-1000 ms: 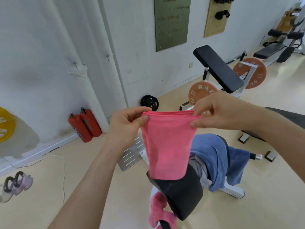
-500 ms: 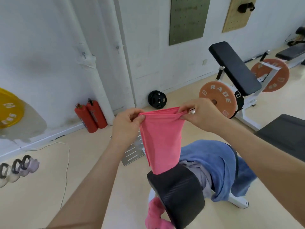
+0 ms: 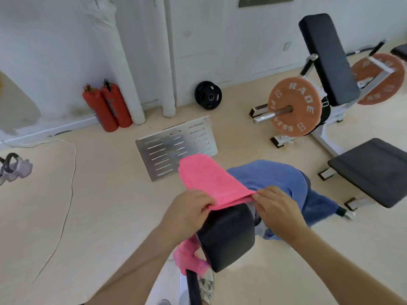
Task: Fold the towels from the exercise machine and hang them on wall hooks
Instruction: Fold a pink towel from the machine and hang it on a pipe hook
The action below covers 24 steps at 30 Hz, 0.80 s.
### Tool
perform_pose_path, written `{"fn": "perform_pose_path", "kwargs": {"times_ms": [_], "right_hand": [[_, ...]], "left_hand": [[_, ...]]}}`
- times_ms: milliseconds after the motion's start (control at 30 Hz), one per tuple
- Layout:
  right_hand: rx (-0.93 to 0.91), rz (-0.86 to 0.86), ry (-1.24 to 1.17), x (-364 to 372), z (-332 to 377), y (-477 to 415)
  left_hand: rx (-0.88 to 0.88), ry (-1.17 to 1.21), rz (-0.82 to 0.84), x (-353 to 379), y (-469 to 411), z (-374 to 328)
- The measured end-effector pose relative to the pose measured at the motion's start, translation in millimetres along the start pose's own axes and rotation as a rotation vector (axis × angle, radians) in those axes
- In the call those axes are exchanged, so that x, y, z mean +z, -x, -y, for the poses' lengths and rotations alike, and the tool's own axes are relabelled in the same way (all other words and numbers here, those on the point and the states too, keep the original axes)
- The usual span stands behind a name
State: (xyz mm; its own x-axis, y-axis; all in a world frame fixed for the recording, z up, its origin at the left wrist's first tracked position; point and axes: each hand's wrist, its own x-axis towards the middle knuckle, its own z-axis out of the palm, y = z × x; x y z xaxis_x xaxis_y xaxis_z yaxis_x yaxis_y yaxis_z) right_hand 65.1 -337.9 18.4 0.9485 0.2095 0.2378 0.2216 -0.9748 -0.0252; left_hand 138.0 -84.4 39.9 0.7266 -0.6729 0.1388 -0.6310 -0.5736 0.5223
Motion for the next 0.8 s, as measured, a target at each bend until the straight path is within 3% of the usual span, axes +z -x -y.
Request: {"fn": "perform_pose_path", "kwargs": {"times_ms": [100,333,467,533,667,800], "right_hand": [[0.168,0.221,-0.055,33.3,11.6,57.4],[0.777,0.212,-0.344,26.9,47.3,97.8],[1.448,-0.121,-1.059,24.0,72.6,94.3],[1.663,-0.199,-1.427,24.4,87.1,91.2],[1.794,-0.172,-1.772,38.4,106.8,96.1],[1.907,-0.207,-1.845,50.6,115.1,101.1]], "left_hand": [[-0.067,0.086,0.237,45.0,22.6,-9.4],[-0.043,0.115,0.361,72.5,50.9,-40.1],[-0.024,0.149,0.401,79.7,55.3,-50.7],[-0.02,0.135,0.442,89.2,60.7,-52.3],[-0.008,0.101,0.465,105.1,74.1,-53.9],[-0.04,0.054,0.634,115.2,74.2,-49.2]]}}
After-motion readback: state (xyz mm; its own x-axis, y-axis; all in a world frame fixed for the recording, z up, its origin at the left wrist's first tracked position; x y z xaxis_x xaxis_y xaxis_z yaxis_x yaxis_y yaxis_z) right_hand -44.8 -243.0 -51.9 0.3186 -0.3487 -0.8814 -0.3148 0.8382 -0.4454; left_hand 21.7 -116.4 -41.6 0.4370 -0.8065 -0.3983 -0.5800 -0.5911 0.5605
